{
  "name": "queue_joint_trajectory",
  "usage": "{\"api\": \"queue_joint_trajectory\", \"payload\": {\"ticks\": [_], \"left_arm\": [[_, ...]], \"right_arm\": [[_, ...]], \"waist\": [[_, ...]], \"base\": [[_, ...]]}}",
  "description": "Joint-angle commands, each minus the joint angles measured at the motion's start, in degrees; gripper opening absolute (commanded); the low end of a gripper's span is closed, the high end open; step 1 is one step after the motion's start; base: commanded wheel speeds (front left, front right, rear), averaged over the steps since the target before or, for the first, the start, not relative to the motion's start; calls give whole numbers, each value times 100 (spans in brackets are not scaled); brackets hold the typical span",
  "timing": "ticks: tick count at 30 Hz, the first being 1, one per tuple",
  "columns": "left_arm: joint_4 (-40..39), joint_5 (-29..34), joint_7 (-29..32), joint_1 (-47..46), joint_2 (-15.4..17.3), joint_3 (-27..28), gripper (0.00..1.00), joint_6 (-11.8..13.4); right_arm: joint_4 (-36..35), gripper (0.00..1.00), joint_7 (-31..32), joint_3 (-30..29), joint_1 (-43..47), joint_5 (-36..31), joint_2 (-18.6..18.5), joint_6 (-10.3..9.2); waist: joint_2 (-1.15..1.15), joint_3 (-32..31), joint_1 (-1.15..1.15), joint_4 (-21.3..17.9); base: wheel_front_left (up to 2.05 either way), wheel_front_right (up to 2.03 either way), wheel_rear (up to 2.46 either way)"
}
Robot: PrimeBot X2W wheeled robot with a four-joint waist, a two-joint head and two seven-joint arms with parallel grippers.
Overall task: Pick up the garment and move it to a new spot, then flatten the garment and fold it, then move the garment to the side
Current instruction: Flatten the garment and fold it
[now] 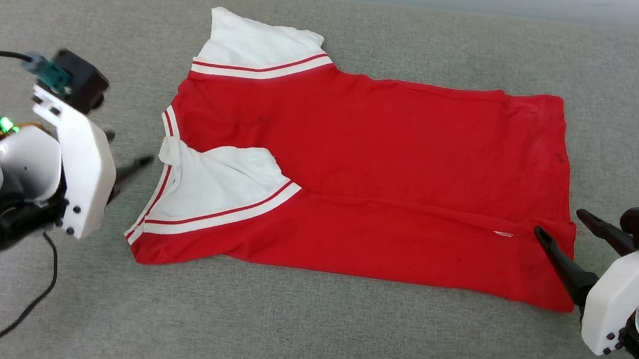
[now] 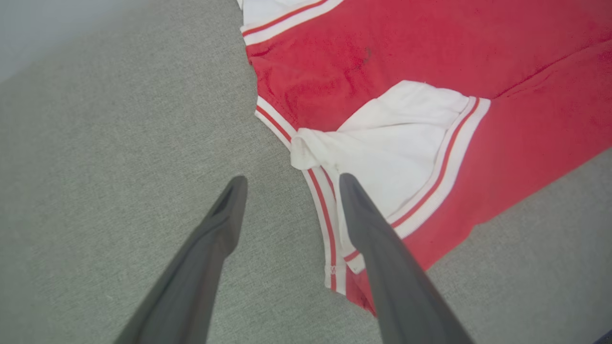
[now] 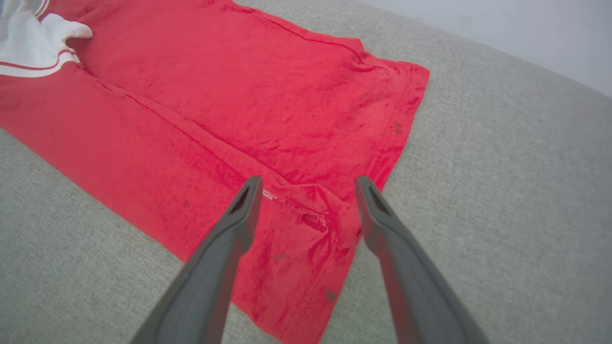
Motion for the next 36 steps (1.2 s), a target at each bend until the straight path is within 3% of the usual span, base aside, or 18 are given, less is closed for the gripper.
{"api": "queue_joint_trajectory", "payload": {"ticks": [1,9,21,22,23,31,36], "left_arm": [[-80,-140,416,-75,76,-89,100,-28],[-226,-667,1829,-61,135,-396,100,61],[434,-342,2414,154,-113,-1113,100,-51],[512,-364,2403,178,-157,-1121,42,-63],[569,-366,2384,185,-190,-1136,0,-84],[600,-296,2277,-114,-223,-1157,0,-265],[455,-305,2227,-346,-259,-1139,0,-334]], "right_arm": [[-51,100,39,11,72,-17,38,-7],[-94,100,195,149,-71,35,100,-7],[150,100,126,406,-497,78,200,-7],[171,100,93,418,-549,90,223,-7],[182,100,73,415,-609,120,252,-7],[236,100,362,473,-1195,130,-23,-6],[54,100,1259,931,-1641,400,-542,-6]], "waist": [[0,26,0,-27],[0,183,0,-196],[0,393,0,-396],[0,388,0,-404],[0,380,0,-413],[0,142,0,-334],[0,-4,0,-253]], "base": [[0,0,0],[0,0,0],[0,0,0],[0,0,0],[0,0,0],[0,0,0],[0,0,0]]}}
